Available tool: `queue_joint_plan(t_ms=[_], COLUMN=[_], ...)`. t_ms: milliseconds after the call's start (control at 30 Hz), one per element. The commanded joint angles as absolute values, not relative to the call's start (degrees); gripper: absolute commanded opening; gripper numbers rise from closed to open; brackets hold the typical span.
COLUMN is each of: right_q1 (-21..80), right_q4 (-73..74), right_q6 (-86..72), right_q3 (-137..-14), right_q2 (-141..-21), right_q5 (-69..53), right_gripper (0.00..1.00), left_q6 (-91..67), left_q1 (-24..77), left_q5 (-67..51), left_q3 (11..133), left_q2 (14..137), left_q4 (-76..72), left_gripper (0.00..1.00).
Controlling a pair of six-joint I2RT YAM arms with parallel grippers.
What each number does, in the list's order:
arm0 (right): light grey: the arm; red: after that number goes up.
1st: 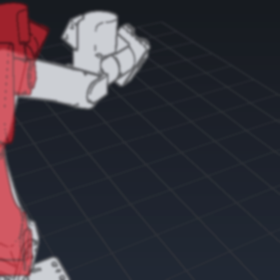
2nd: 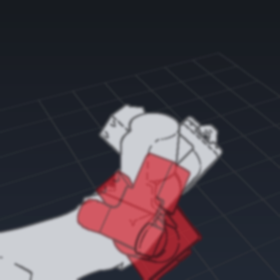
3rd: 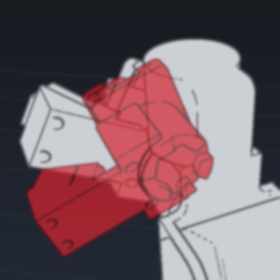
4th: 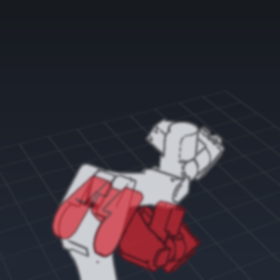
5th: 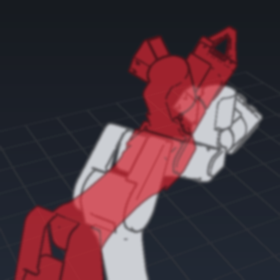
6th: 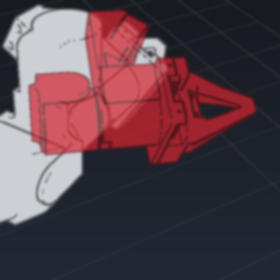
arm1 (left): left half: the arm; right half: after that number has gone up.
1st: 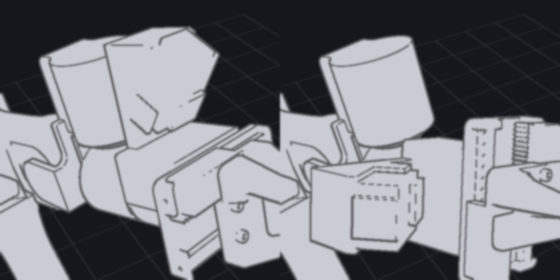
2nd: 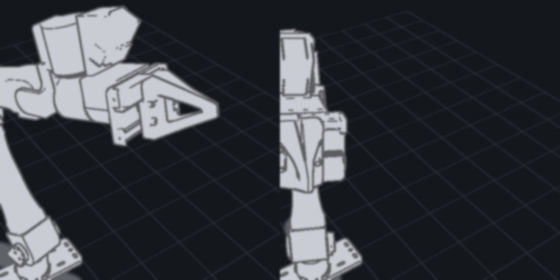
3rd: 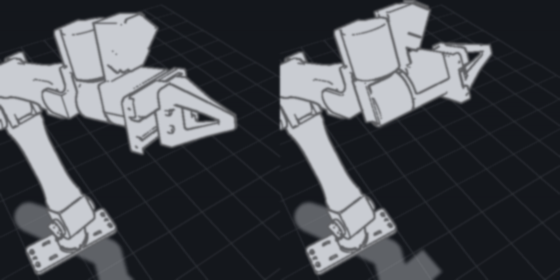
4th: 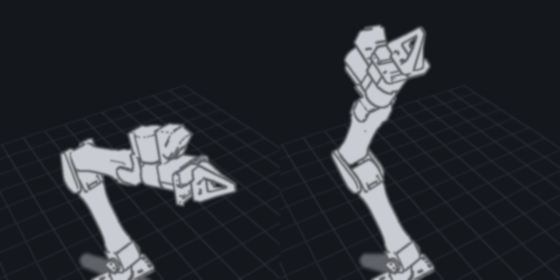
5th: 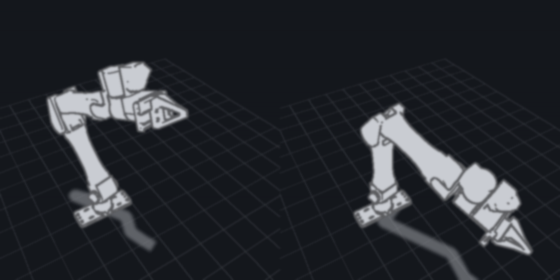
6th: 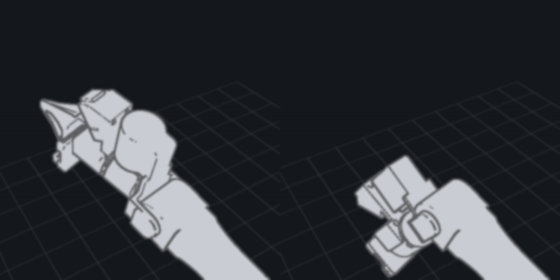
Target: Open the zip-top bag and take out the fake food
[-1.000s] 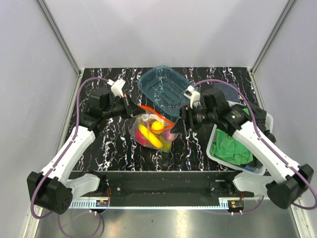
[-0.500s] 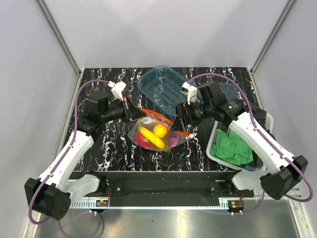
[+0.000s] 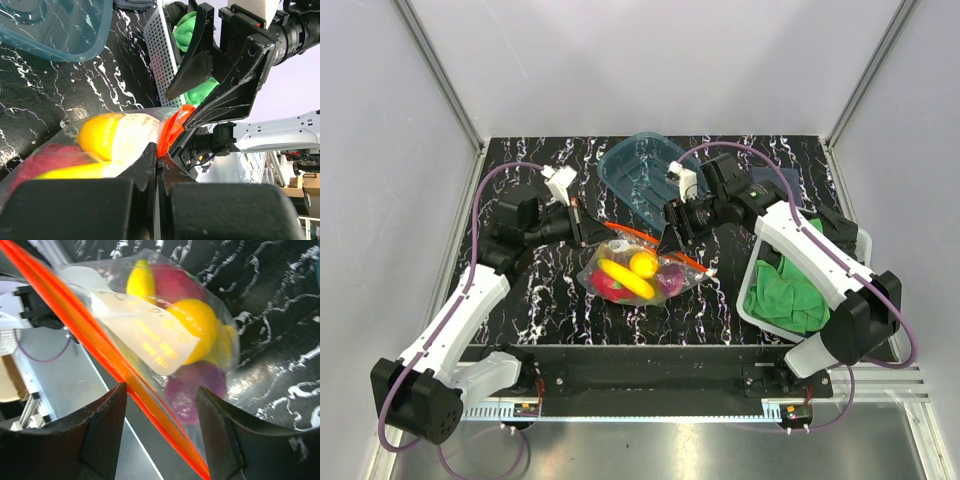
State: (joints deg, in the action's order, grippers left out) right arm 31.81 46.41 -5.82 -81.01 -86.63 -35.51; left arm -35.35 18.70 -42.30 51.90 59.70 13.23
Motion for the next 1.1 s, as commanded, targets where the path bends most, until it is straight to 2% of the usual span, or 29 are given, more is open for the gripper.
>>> queue_joint_plan(t_ms=[0,133,300,433,467,533,600,733,867,900,967,1000,1067], right_q1=[31.46,31.46,31.29,31.03,30.68,30.59,30.50,30.59,30.67,30.67,30.67,30.67,30.76], right_q4=[42.54,41.57,41.49,41.40,41.31,41.13,40.87,38.59,37.44,37.27,37.00,37.00,35.70], right_q6=[-5.98,-7.21,-6.68,-6.77,-6.85,-6.94,-6.94,-8.52,-9.05,-9.75,-10.98,-12.73,-15.10], right_q3=[-82.36,-81.48,-81.04,-81.12,-81.21,-81.04,-80.42,-77.61,-75.41,-75.24,-75.84,-76.28,-77.60], right_q2=[-86.92,-85.26,-84.99,-85.52,-85.34,-84.99,-85.08,-85.43,-85.52,-85.52,-85.17,-84.99,-84.03], right_q5=[-41.83,-41.84,-39.73,-40.34,-40.43,-40.43,-41.48,-47.45,-48.34,-48.43,-48.52,-48.52,-48.08], right_gripper=[0.65,0.69,0.64,0.51,0.44,0.40,0.40,0.48,0.46,0.35,0.18,0.03,0.00], left_q6=[-34.98,-34.89,-35.07,-34.98,-34.98,-35.16,-35.16,-35.77,-36.65,-36.82,-37.18,-37.53,-38.14], left_q1=[18.90,18.90,18.90,18.90,18.90,18.98,19.07,19.07,19.07,19.07,19.07,19.07,19.07], left_q5=[-45.79,-46.23,-46.93,-47.29,-47.37,-47.46,-47.55,-47.37,-47.29,-46.94,-45.71,-44.83,-42.02], left_q3=[51.77,51.59,51.50,51.42,51.42,51.24,51.07,51.15,51.77,52.12,53.08,53.78,55.28], left_q2=[57.48,57.66,57.48,57.39,57.39,57.30,57.13,57.22,57.66,57.92,58.27,58.62,58.27], left_q4=[8.00,8.00,8.00,8.00,8.00,7.91,7.91,7.47,6.94,7.12,8.52,10.61,12.64], left_gripper=[0.00,0.00,0.00,0.00,0.00,0.00,0.00,0.00,0.00,0.00,0.02,0.17,0.38])
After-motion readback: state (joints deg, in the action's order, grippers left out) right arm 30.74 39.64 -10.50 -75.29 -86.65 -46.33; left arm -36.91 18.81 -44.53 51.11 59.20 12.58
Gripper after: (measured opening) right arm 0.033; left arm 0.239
